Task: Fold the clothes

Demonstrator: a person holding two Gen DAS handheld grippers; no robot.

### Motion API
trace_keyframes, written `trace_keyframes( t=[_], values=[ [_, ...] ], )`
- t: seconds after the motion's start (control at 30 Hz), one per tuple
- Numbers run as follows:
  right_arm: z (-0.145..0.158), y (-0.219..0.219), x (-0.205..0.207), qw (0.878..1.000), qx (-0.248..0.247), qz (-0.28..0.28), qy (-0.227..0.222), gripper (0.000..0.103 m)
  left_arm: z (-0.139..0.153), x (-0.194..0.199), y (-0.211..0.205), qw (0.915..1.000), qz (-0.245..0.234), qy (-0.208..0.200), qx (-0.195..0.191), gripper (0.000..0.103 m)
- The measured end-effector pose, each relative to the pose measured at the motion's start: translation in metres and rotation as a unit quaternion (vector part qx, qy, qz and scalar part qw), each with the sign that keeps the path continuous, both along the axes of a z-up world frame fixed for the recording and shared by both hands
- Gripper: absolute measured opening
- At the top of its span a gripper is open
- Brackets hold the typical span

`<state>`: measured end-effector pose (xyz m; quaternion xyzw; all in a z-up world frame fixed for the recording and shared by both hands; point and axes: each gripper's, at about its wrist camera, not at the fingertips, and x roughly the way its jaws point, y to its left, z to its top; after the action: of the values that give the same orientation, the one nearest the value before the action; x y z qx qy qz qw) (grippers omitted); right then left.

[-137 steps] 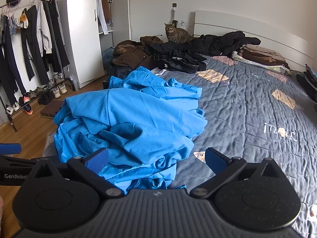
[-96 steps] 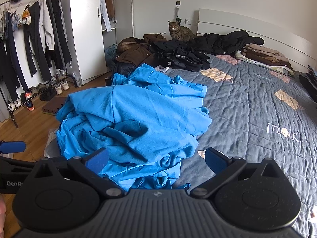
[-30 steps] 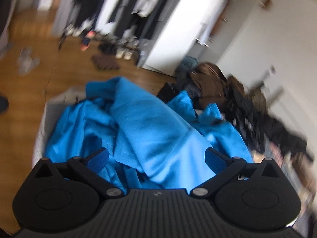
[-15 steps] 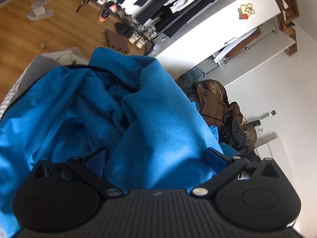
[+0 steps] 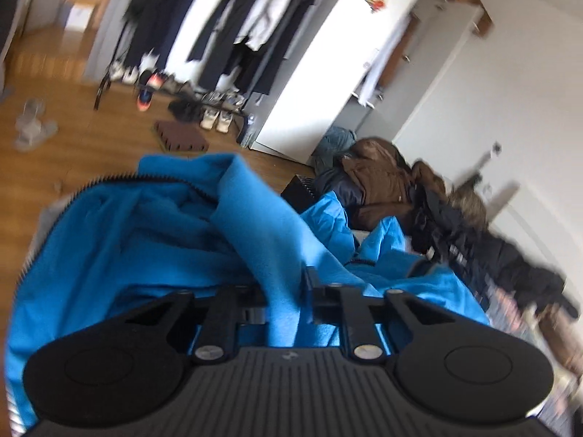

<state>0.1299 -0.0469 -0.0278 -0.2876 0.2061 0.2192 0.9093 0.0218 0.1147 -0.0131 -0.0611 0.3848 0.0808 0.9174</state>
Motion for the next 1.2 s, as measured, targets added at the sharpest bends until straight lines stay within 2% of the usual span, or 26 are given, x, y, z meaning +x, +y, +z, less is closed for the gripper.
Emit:
trace_keyframes(
  t=[0.13, 0.3, 0.43, 0.7, 0.93, 1.2],
  values=[
    [0.022, -0.023, -0.003, 0.999, 0.031, -0.022, 0.001, 0.005, 0.003, -0.001, -0.002, 1.0, -0.002, -0.005, 0.003, 0.103],
    [0.05, -0.067, -0.02, 0.995, 0.082, -0.058, -0.007, 0.003, 0.007, 0.001, -0.009, 0.9999, -0.011, -0.009, 0.007, 0.103],
    [0.069, -0.107, -0.035, 0.989, 0.113, -0.092, -0.015, 0.003, 0.006, -0.002, -0.024, 0.9992, -0.038, -0.013, 0.004, 0.103],
    [0.072, -0.185, -0.053, 0.963, 0.219, -0.158, 0.023, 0.003, 0.006, -0.014, -0.062, 0.9937, -0.107, -0.029, 0.009, 0.103],
    [0.07, -0.249, -0.077, 0.932, 0.281, -0.228, 0.01, 0.003, 0.011, -0.032, -0.093, 0.976, -0.201, -0.066, -0.053, 0.103],
    [0.062, -0.334, -0.109, 0.898, 0.316, -0.307, -0.003, 0.002, 0.003, -0.051, -0.143, 0.9524, -0.292, -0.066, -0.055, 0.103]
  ],
)
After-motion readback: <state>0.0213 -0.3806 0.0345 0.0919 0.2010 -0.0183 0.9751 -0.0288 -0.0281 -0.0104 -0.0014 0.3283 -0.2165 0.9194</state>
